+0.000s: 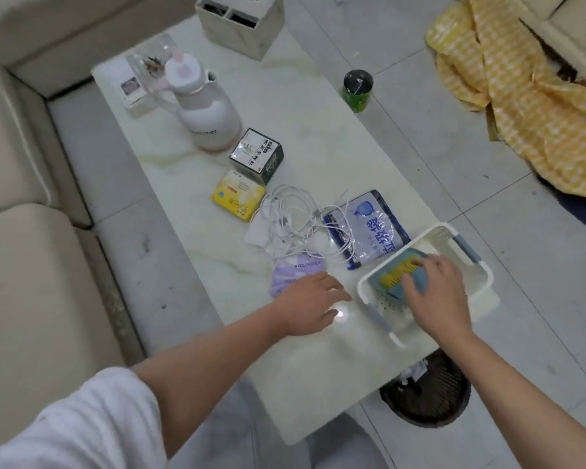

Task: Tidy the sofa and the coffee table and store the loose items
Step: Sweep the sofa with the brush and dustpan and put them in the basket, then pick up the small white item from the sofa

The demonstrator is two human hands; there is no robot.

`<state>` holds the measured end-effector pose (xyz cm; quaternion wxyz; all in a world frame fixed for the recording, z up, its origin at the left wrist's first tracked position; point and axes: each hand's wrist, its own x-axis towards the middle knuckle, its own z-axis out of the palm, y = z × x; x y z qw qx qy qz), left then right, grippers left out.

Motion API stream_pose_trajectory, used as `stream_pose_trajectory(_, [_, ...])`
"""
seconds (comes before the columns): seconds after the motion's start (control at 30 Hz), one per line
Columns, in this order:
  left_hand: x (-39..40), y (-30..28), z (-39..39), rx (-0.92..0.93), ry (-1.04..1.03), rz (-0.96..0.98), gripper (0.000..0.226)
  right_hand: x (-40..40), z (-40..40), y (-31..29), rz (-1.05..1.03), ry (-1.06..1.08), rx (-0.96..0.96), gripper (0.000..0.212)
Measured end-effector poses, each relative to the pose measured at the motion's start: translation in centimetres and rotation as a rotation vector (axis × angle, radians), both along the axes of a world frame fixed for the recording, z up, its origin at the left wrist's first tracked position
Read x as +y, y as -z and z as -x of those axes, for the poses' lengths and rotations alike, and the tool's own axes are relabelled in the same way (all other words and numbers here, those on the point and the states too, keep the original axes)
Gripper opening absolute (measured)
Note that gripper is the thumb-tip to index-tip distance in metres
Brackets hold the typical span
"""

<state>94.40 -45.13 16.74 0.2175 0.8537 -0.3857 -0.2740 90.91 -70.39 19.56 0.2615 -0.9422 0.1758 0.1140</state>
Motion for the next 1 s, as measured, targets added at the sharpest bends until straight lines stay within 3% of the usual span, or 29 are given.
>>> stream_pose_trajectory(0.1, [6.8, 0.0, 0.2, 0.147, -0.317, -0.03, 0.036, 7.5, -1.8, -0.5, -0.07, -0.171, -0.021, 0.029])
stream_pose_trajectory(0.27, [17.3, 1.1, -0.5, 0.411, -0.506, -0.277, 0.039, 18.1, -3.6, 0.7, -0.192, -0.242, 0.086, 0.028])
stream_pose_trajectory(0.43, [34.1, 2.3, 1.8, 0.538, -0.722, -0.277, 0.037, 33.9, -4.2, 2.2, -0.232, -0.377, 0.222, 0.035])
stream_pose_trajectory(0.67, [58.8, 1.6, 4.6, 0.579, -0.969, -0.353, 0.039, 56.5, -8.0, 1.6, -0.196, -0.61, 0.401, 0.048])
stream_pose_trajectory(0.83, [69.8, 0.0, 3.5, 0.475, -1.104, -0.413, 0.038, 66.7, -11.8, 0.9, -0.175, -0.705, 0.391, 0.054])
stream_pose_trajectory(1.0, [78.0, -0.1, -0.8, 0.362, -1.053, -0.657, 0.049, 72.8, -16.8, 1.3, -0.113, -0.764, 0.387, 0.063])
